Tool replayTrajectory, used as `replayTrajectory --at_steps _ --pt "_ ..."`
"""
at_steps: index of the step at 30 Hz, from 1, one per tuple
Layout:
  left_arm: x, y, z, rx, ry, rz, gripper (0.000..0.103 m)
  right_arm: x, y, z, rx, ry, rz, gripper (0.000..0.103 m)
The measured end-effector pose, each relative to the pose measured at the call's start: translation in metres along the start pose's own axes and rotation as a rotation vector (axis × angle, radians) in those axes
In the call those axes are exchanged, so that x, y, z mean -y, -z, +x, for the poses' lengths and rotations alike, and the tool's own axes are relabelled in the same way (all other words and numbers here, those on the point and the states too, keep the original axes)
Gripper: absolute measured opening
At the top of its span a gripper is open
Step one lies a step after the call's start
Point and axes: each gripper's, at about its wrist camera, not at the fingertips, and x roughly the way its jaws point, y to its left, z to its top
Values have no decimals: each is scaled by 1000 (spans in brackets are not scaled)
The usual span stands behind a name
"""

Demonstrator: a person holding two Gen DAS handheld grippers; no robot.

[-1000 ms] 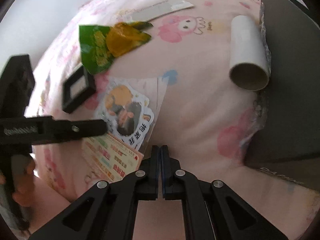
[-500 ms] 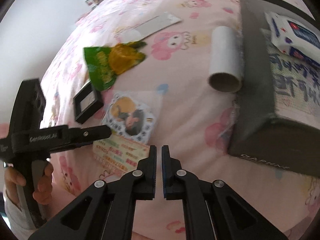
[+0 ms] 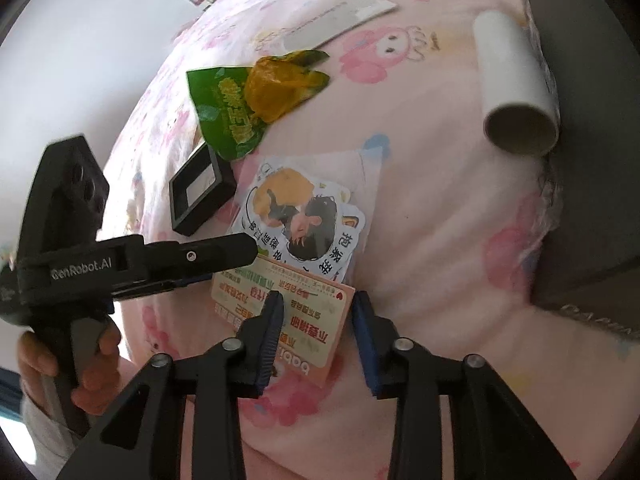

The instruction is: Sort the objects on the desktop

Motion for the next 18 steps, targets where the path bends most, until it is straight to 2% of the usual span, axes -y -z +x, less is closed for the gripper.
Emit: replayTrajectory --at_steps 3,8,10,12,18 --pt "3 1 -2 2 25 15 48 -8 1 -9 35 49 -50 16" --pt "12 5 -1 -31 105 54 48 -10 0 -35 84 65 -45 15" --pt "19 10 -4 -26 108 91 43 -10 1 -43 89 73 -46 15" --pt "26 13 -8 -11 106 125 31 -10 2 -54 100 86 -51 15" --pt "62 23 -30 57 156 259 29 -1 11 -89 148 58 -8 15"
